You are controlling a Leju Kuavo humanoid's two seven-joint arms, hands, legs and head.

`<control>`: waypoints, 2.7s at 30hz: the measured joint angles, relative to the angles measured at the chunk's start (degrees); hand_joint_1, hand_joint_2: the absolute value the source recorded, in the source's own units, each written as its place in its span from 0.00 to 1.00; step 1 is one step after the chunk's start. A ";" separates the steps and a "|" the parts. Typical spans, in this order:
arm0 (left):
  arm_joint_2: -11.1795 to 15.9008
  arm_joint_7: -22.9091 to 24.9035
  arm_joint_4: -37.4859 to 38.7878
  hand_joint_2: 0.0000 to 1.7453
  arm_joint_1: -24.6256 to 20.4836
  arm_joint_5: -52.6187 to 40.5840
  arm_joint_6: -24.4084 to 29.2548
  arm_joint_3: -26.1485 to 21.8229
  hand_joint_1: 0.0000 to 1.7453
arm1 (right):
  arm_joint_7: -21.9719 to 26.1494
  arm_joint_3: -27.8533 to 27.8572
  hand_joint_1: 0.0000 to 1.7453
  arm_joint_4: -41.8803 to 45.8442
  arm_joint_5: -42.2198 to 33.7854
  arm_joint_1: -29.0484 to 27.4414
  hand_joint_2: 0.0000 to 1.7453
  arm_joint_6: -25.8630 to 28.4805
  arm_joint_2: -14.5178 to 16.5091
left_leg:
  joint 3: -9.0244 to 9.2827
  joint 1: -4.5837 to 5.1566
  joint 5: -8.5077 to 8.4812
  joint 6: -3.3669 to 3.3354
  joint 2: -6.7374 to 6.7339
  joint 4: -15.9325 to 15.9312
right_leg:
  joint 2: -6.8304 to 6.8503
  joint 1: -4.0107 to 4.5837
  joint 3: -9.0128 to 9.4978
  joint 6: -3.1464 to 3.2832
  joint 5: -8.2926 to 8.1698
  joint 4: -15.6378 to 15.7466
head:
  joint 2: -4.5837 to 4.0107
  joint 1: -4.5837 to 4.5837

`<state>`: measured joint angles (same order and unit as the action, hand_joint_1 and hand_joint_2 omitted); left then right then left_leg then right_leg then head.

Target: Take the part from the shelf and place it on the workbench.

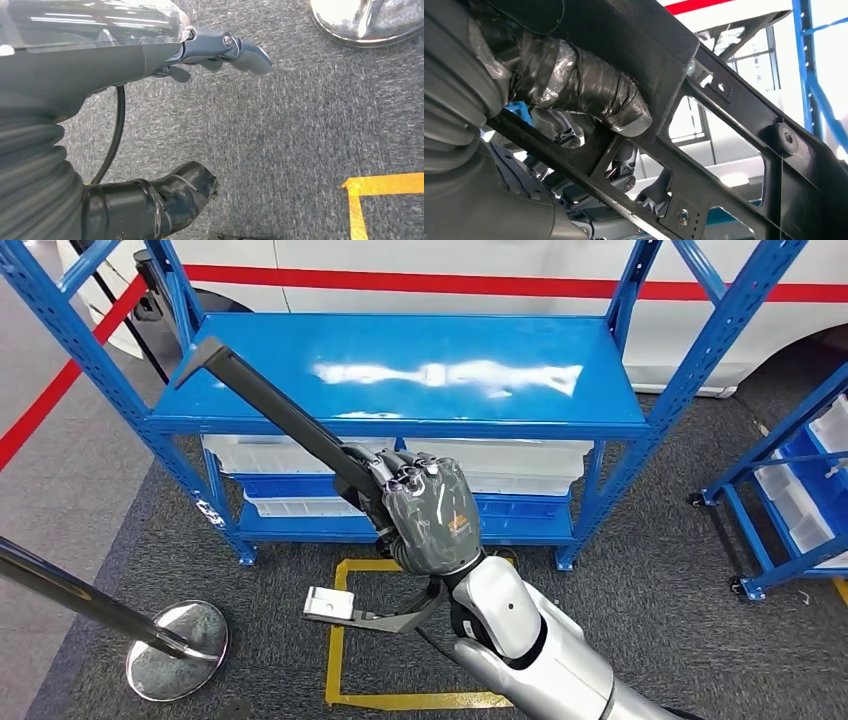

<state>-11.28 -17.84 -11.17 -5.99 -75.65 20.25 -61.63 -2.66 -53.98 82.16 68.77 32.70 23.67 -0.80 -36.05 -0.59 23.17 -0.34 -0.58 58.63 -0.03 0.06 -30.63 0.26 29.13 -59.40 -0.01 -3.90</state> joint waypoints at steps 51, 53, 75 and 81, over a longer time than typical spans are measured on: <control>0.07 -0.15 0.00 1.00 0.69 2.02 -0.22 -0.40 0.00 | 4.24 11.42 1.00 3.45 -8.47 -15.68 1.00 12.31 -4.88 | 3.57 -0.67 3.32 -1.28 0.25 -0.39 | -0.68 -0.69 -8.26 -0.88 0.44 -7.65 | -0.01 0.00; 0.09 -0.15 0.00 1.00 0.73 2.17 -0.21 -0.44 0.00 | 5.00 12.73 1.00 4.17 -8.86 -17.40 1.00 13.53 -5.24 | 3.35 -0.50 3.26 -1.44 -0.24 -0.33 | -0.63 -0.79 -11.19 -1.12 3.32 -14.48 | 0.00 0.00; 0.02 -0.49 0.00 1.00 0.70 1.94 -0.28 -0.98 0.00 | 18.10 29.43 1.00 16.88 -4.14 -28.65 1.00 15.82 -3.60 | 4.24 -0.26 4.46 0.47 3.26 0.70 | -3.78 -0.39 -4.46 1.17 -3.74 -0.43 | 0.00 0.03; -0.26 -0.71 0.01 1.00 0.58 1.95 -0.27 -1.13 0.00 | 23.77 34.90 1.00 21.10 -7.48 -31.88 1.00 16.00 -2.13 | 4.72 -0.52 3.71 -1.37 0.85 -1.14 | -2.14 -0.49 -7.34 -0.54 -0.62 -5.60 | 0.00 -0.15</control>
<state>-11.54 -18.55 -11.16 -5.42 -73.71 19.98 -62.76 21.11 -19.09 103.26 61.30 0.81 39.68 -2.93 -31.33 -1.11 26.88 -1.71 0.28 57.49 -2.17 -0.43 -37.98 -0.28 28.50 -65.00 -0.01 -4.05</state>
